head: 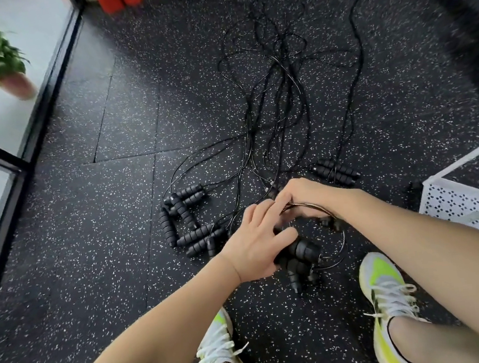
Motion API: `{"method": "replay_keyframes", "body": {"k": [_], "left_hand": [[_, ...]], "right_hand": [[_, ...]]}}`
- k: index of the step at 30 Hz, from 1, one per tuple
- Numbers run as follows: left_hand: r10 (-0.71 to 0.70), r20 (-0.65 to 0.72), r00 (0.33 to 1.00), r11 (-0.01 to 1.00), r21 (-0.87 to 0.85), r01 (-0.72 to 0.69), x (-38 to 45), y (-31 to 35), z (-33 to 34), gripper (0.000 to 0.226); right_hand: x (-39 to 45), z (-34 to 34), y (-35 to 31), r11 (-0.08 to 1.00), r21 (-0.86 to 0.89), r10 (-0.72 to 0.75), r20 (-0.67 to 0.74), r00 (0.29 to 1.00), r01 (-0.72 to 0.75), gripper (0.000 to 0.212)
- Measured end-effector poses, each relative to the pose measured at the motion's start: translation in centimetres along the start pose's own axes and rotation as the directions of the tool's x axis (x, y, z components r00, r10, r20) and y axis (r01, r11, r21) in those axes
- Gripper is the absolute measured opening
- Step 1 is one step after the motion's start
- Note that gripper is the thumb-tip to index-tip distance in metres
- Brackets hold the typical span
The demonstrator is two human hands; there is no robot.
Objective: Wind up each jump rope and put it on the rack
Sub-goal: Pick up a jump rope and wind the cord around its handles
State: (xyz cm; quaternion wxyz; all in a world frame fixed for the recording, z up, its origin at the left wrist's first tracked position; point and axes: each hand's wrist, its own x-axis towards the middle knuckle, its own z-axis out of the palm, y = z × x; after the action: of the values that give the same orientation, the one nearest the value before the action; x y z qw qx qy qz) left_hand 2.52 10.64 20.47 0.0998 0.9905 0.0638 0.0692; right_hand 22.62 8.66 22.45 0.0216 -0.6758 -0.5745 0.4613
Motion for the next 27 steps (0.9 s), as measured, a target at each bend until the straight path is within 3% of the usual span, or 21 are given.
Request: {"method": "replay_keyframes", "body": {"k": [2, 4, 7, 10, 12, 14, 16, 21, 27], "left_hand": [[-0.024, -0.023, 0.999, 1.000, 0.006, 0.025, 0.1, 0.1, 0.0, 0.043], [-0.029, -0.058, 0.998, 0.999, -0.036, 0.027, 0.4, 0.4, 0.2, 0.038], [-0.039, -0.145, 0.989, 0.998, -0.046, 0.033, 0.9, 0.7, -0.1, 0.037], [0.030, -0.163, 0.986, 0.999, -0.040, -0.037, 1.3, 0.7, -0.4, 0.039], [0.073, -0.183, 0.980, 0.995, -0.058, -0.085, 1.1, 1.0, -0.4, 0.040], [0.123, -0.215, 0.969, 0.988, -0.068, -0.140, 0.8, 1.3, -0.3, 0.042], [0.162, -0.244, 0.956, 0.980, -0.077, -0.186, 0.5, 1.8, -0.3, 0.043], [0.226, -0.233, 0.946, 0.964, -0.089, -0.252, 0.0, 2.7, -0.3, 0.045], [0.228, -0.009, 0.974, 0.973, 0.030, -0.227, -0.1, 0.2, -0.4, 0.056]], "right_hand": [[-1.3, -0.3, 0.9, 0.974, 0.208, -0.091, -0.001, 0.996, 0.089, 0.008], [-1.6, -0.6, 1.4, 0.972, 0.212, -0.113, 0.041, 0.993, 0.102, 0.020], [-2.0, -0.8, 1.5, 0.945, 0.281, -0.185, 0.039, 0.982, 0.167, 0.023], [-1.9, -0.2, 2.4, 0.884, 0.459, -0.111, 0.027, 0.994, 0.086, 0.040], [-1.3, 0.5, 2.8, 0.937, 0.347, -0.044, 0.015, 0.999, 0.036, 0.049], [-0.5, 1.3, 3.3, 0.999, 0.031, -0.016, -0.005, 1.000, 0.016, 0.054], [0.2, 2.1, 3.9, 0.992, -0.126, 0.001, -0.022, 1.000, -0.004, 0.062], [0.1, 3.2, 3.7, 0.969, -0.232, 0.011, -0.292, 0.956, -0.082, 0.034], [-2.2, 2.3, 0.8, 0.945, -0.298, -0.216, -0.260, 0.941, 0.135, 0.026]]}}
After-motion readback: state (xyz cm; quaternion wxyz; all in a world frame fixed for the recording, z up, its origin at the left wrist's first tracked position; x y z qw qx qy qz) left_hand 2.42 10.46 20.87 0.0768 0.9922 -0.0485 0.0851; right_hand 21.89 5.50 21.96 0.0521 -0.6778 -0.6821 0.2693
